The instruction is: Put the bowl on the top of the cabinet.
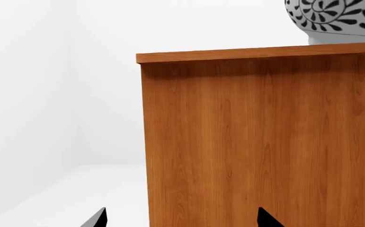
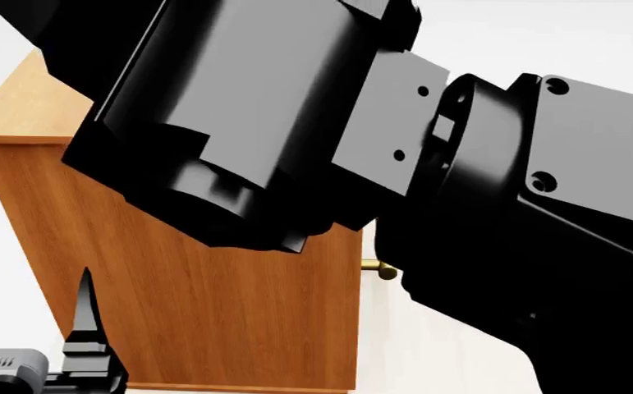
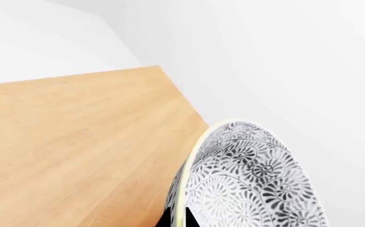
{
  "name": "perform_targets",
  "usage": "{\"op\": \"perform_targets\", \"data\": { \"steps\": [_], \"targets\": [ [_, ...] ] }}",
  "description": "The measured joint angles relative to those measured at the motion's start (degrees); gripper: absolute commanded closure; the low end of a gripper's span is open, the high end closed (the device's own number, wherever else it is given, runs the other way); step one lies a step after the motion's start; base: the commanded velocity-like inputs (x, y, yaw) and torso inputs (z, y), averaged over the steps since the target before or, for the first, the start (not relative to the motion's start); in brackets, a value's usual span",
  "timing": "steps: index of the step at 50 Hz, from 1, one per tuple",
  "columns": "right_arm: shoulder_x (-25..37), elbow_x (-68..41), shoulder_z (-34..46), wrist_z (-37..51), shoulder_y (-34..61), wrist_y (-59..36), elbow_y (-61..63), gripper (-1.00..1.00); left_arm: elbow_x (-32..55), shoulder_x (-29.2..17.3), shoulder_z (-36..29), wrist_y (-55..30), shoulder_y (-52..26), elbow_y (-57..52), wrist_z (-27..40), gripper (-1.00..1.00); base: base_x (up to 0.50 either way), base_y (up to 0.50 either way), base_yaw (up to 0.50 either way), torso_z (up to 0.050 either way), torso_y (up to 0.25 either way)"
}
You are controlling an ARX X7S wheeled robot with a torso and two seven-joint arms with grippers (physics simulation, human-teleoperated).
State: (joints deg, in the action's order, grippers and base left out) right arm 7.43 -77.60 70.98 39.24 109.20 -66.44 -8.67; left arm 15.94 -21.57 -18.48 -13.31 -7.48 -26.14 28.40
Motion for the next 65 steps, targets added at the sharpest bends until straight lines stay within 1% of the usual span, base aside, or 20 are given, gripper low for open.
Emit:
{"op": "perform_targets", "data": {
  "steps": [6, 7, 34, 41, 54, 65],
  "targets": [
    [0.04, 0.43, 0.20, -0.08, -0.14, 0.16, 0.06, 1.00, 0.02, -0.05, -0.09, 0.09, 0.01, 0.05, 0.04, -1.00, 0.00, 0.00, 0.00, 0.000, 0.000],
    [0.05, 0.44, 0.21, -0.09, -0.14, 0.19, 0.05, -1.00, 0.03, -0.06, -0.10, 0.10, 0.01, 0.06, 0.05, -1.00, 0.00, 0.00, 0.00, 0.000, 0.000],
    [3.83, -2.09, -3.18, 2.14, 4.36, -1.33, 2.85, -1.00, -0.03, -0.11, -0.74, 0.19, -0.13, 0.31, 0.34, -1.00, 0.00, 0.00, 0.00, 0.000, 0.000],
    [5.64, -4.21, -5.63, 3.37, 8.60, -2.92, 3.45, -1.00, -0.06, -0.16, -0.93, -0.01, -0.24, 0.19, 0.45, -1.00, 0.00, 0.00, 0.00, 0.000, 0.000],
    [10.14, -7.98, -11.50, 5.69, 19.34, -7.94, 3.96, -1.00, -0.16, -0.20, -1.43, -0.50, -0.50, -0.28, 0.68, -1.00, 0.00, 0.00, 0.00, 0.000, 0.000],
    [14.01, -9.38, -18.03, 8.14, 23.03, -14.93, 6.87, -1.00, -0.28, -0.27, -1.86, -0.83, -0.78, -0.57, 0.80, -1.00, 0.00, 0.00, 0.00, 0.000, 0.000]
  ]
}}
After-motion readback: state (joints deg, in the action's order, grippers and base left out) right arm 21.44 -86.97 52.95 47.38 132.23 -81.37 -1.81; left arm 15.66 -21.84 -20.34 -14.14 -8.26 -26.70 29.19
